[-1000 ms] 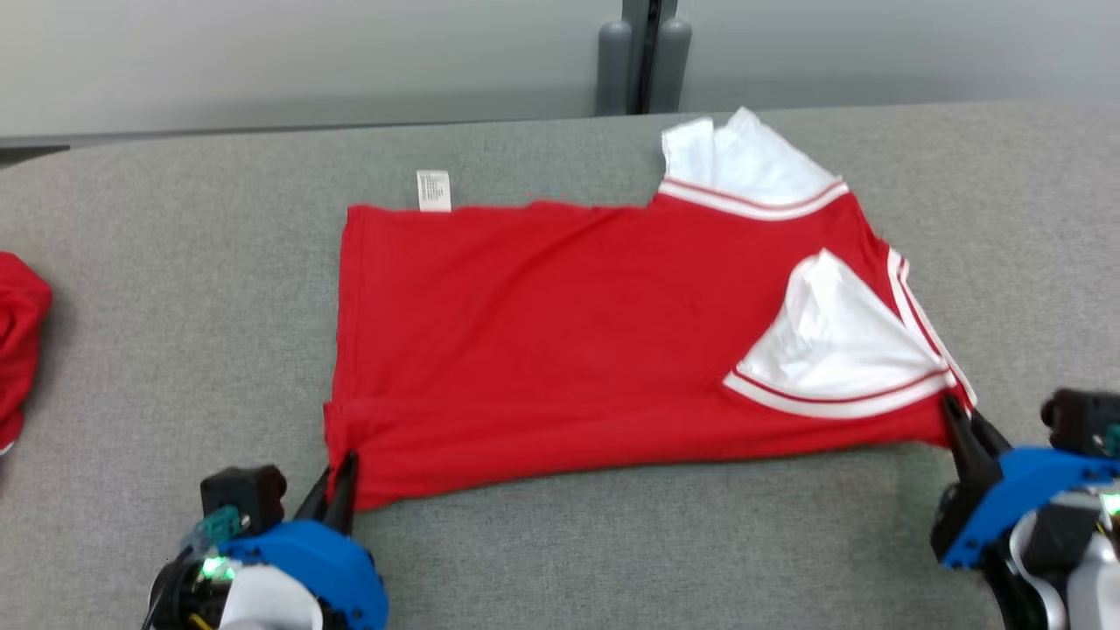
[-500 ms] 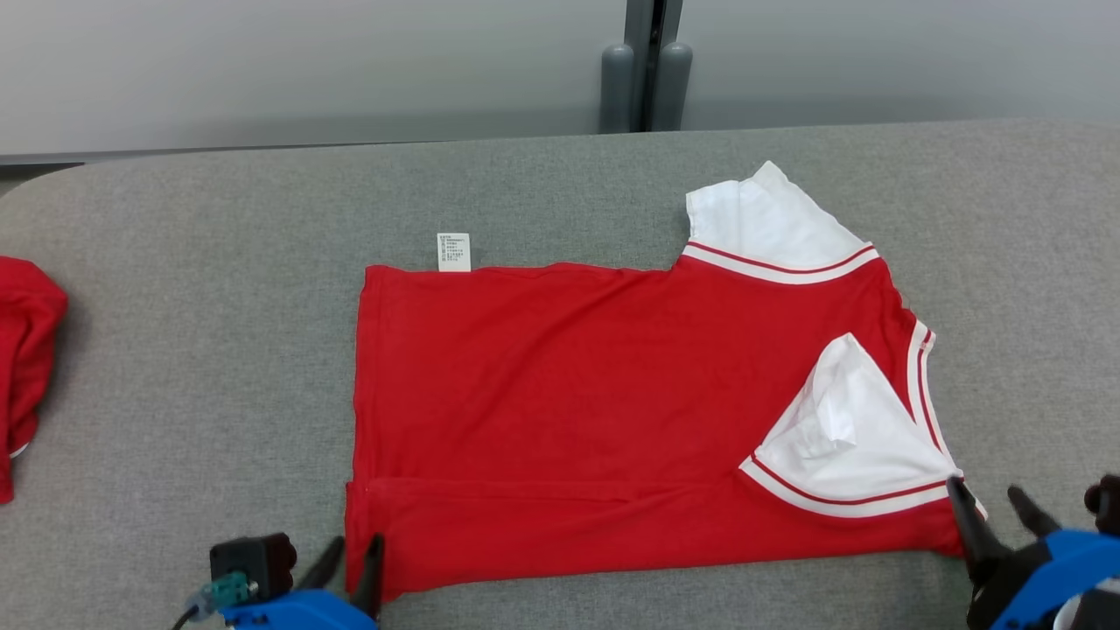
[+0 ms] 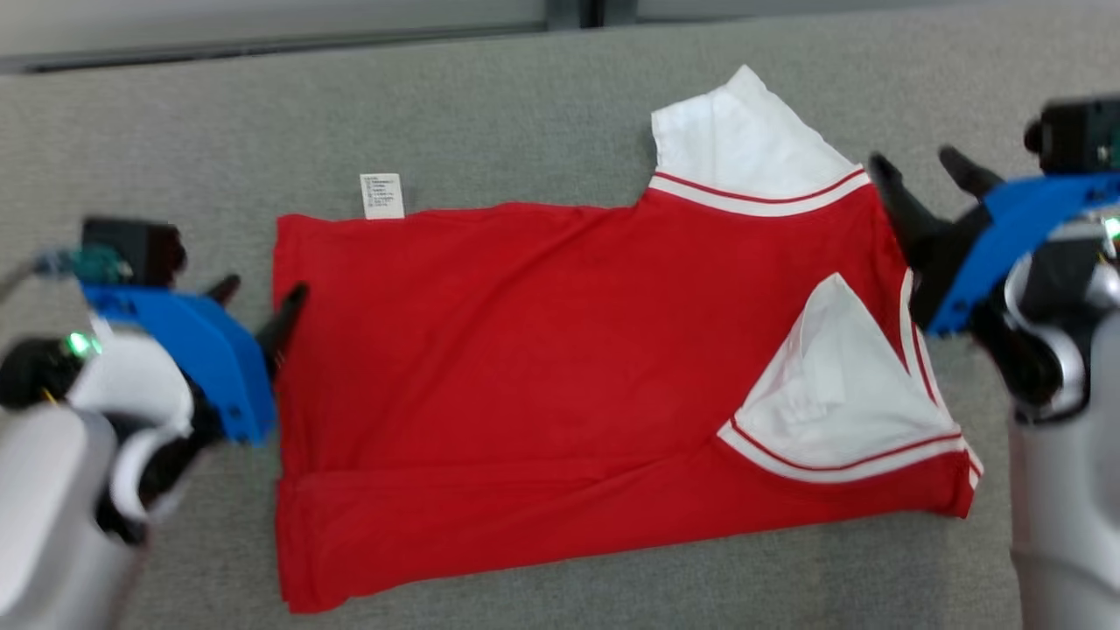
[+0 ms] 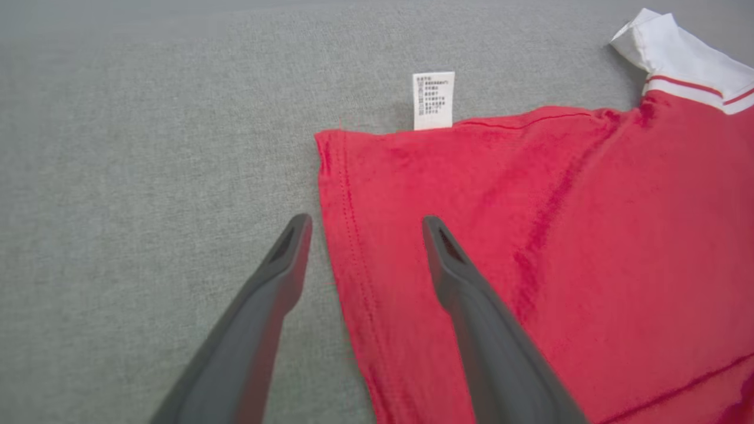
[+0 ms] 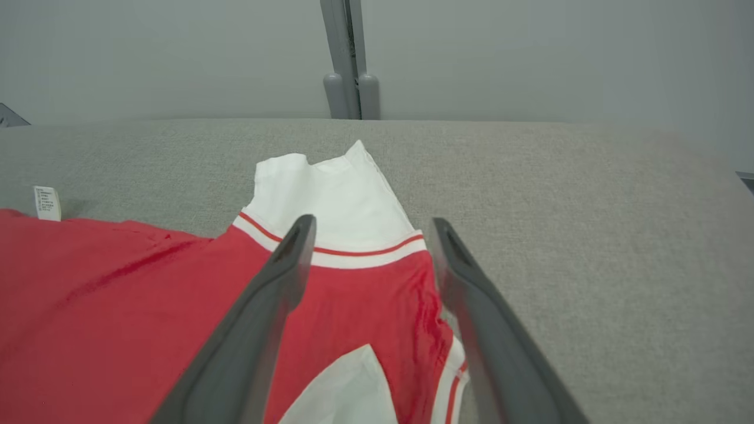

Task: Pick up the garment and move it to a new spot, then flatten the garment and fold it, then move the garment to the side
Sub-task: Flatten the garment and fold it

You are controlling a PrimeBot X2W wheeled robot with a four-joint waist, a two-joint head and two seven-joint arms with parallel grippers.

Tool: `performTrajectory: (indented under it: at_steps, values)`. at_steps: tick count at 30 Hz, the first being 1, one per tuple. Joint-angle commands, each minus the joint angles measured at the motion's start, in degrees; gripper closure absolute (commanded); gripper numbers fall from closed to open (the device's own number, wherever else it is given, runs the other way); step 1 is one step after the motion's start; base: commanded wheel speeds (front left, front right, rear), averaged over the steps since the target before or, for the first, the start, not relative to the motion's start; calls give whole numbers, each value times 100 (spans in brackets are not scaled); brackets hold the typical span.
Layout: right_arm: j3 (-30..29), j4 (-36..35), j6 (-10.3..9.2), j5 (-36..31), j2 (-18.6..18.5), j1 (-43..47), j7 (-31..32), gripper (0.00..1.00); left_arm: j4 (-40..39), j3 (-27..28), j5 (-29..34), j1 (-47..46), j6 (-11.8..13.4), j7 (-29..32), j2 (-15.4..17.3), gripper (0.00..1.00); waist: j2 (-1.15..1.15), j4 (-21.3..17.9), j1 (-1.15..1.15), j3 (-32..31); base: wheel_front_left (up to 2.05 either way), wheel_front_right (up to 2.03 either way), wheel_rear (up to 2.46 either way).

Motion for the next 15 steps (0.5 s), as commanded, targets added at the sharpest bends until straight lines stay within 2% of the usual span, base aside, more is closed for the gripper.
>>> performTrajectory:
  at_steps: [1, 4, 7, 12, 15]
  values:
    - [144, 246, 1, 85, -51, -428, 17, 0, 177, 51, -110, -386, -126, 270, 105, 0, 0, 25, -1, 225, 0, 0, 0]
    - [432, 751, 1, 139, -145, -1119, -13, 0, 546, 211, -439, -1061, -243, 760, 179, 0, 0, -66, -1, 524, 0, 0, 0]
    - [654, 1241, 1, 210, -141, -1660, -190, 0, 917, 299, -557, -1560, -258, 1086, 262, 0, 0, -169, -1, 735, 0, 0, 0]
    - [927, 1991, 1, 286, -183, -2170, -506, 0, 1202, 234, -701, -1923, -202, 1599, 247, 0, 0, -305, -1, 941, 0, 0, 0]
    - [980, 2338, 1, 325, -175, -2377, -707, 0, 1224, 234, -801, -1977, -193, 1712, 155, 0, 0, -348, -1, 1040, 0, 0, 0]
